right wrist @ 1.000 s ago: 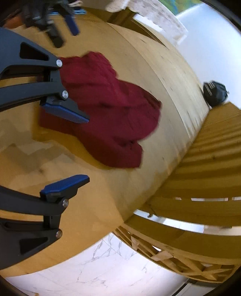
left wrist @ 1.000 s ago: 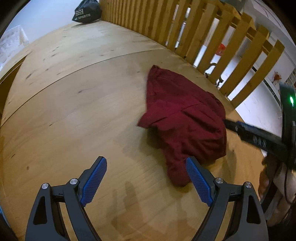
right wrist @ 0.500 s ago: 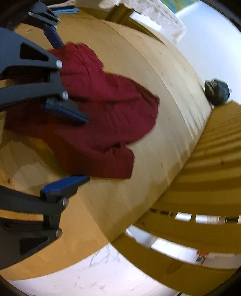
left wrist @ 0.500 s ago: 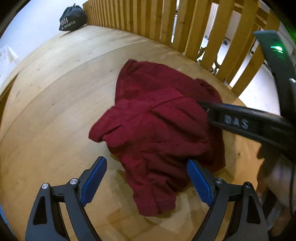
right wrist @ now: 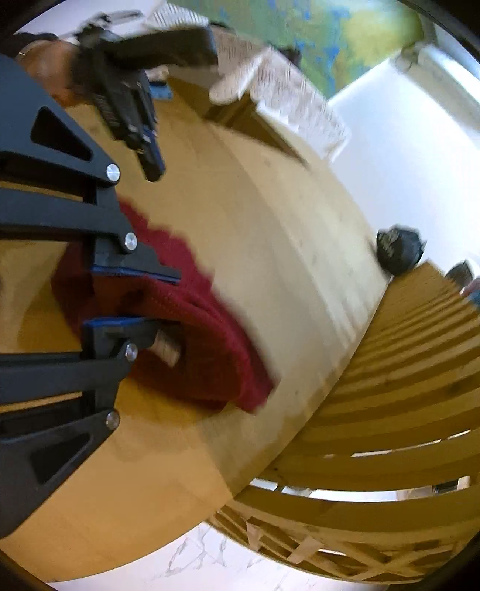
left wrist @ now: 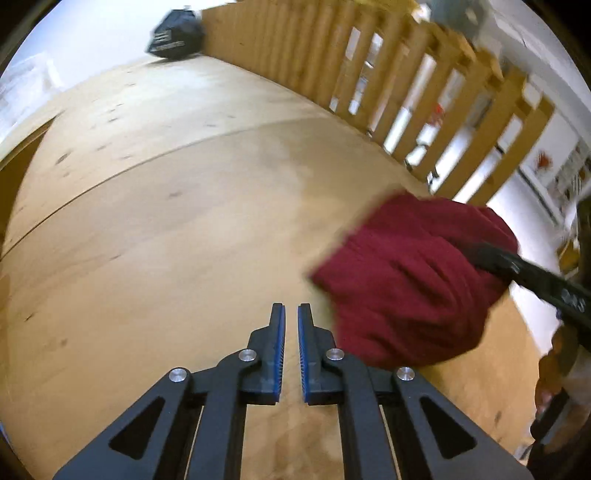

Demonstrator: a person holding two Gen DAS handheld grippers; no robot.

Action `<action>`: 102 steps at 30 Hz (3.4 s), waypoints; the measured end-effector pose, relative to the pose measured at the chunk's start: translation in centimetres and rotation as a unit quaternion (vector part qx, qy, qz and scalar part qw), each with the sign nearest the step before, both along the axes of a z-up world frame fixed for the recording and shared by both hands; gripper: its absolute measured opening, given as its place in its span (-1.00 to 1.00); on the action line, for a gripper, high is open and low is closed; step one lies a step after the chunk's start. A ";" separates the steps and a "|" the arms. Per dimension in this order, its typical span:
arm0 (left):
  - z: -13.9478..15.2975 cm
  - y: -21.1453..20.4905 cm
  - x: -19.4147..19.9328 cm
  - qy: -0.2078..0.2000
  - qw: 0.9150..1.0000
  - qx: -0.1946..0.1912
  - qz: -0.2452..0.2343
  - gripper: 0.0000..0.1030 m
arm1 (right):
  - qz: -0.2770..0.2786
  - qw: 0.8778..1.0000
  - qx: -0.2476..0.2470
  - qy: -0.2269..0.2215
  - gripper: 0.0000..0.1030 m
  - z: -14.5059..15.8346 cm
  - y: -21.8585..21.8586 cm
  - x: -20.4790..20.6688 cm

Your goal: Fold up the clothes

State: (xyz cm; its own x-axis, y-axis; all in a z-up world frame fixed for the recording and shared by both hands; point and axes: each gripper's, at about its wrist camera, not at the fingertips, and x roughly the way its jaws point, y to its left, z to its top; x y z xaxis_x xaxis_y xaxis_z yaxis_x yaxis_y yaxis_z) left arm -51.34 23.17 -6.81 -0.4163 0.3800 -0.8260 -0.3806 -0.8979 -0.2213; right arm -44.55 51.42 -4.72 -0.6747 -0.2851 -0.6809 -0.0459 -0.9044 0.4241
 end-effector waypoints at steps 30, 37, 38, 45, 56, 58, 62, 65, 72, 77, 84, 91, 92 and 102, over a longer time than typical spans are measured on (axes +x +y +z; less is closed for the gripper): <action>6.2 -6.6 6.2 0.057 0.995 0.072 -0.033 -0.84 | 0.059 0.991 -0.002 0.117 -0.70 11.7 -6.6 8.6; 13.7 -14.0 9.8 0.128 0.987 0.070 -0.060 -0.82 | 0.107 0.980 0.021 0.166 -0.70 16.0 -10.0 12.1; 14.0 -14.3 9.8 0.135 0.987 0.064 -0.063 -0.77 | 0.111 0.979 0.029 0.171 -0.70 16.2 -10.5 12.1; 7.6 -10.3 2.6 0.083 0.994 -0.075 0.014 -0.02 | 0.026 0.982 0.188 0.020 -0.44 7.8 -11.9 1.6; 0.9 -10.7 10.1 -0.004 0.997 -0.040 -0.063 0.05 | 0.042 0.985 0.147 -0.084 -0.21 -0.7 -7.9 2.3; 0.2 -9.4 13.3 0.002 0.993 -0.064 -0.103 0.05 | 0.044 0.983 0.156 -0.092 -0.20 -1.3 -7.6 3.9; -0.5 -5.5 17.8 0.051 0.972 -0.147 -0.177 0.05 | 0.043 0.980 0.161 -0.106 -0.20 -2.7 -5.6 5.7; -1.5 -3.6 20.1 0.098 0.945 -0.216 -0.226 0.11 | 0.049 0.981 0.148 -0.118 -0.20 -3.7 -5.2 6.7; -3.4 -0.8 18.9 0.147 0.911 -0.312 -0.225 0.23 | 0.084 0.981 0.126 -0.120 -0.20 -4.8 -7.2 7.0; -3.6 -1.2 15.8 0.076 0.943 -0.228 -0.229 -0.26 | 0.094 0.978 0.139 -0.121 -0.20 -5.1 -7.7 6.4; -1.1 -6.9 10.9 -0.003 0.988 -0.045 -0.148 -0.86 | 0.067 0.980 0.138 -0.125 -0.20 -5.5 -6.1 4.8; 3.4 -14.9 6.5 -0.005 0.996 0.077 -0.043 -0.86 | 0.081 0.970 0.188 -0.128 -0.16 -7.0 -7.6 3.4; 3.4 -15.5 6.1 -0.008 0.996 0.084 -0.035 -0.86 | 0.084 0.968 0.199 -0.126 -0.15 -7.2 -8.1 3.2; 1.8 -16.9 6.3 -0.018 0.997 0.070 -0.008 -0.92 | 0.149 0.951 0.233 -0.137 -0.75 -6.9 -10.4 4.9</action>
State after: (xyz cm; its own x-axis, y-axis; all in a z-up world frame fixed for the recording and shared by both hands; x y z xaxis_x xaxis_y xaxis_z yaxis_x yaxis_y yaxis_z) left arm -45.02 6.29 -4.96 -0.3795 0.4998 -0.7786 -0.3839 -0.8507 -0.3590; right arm -39.62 41.06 -11.63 -0.3905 -0.0598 -0.9187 0.1904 -0.9816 -0.0170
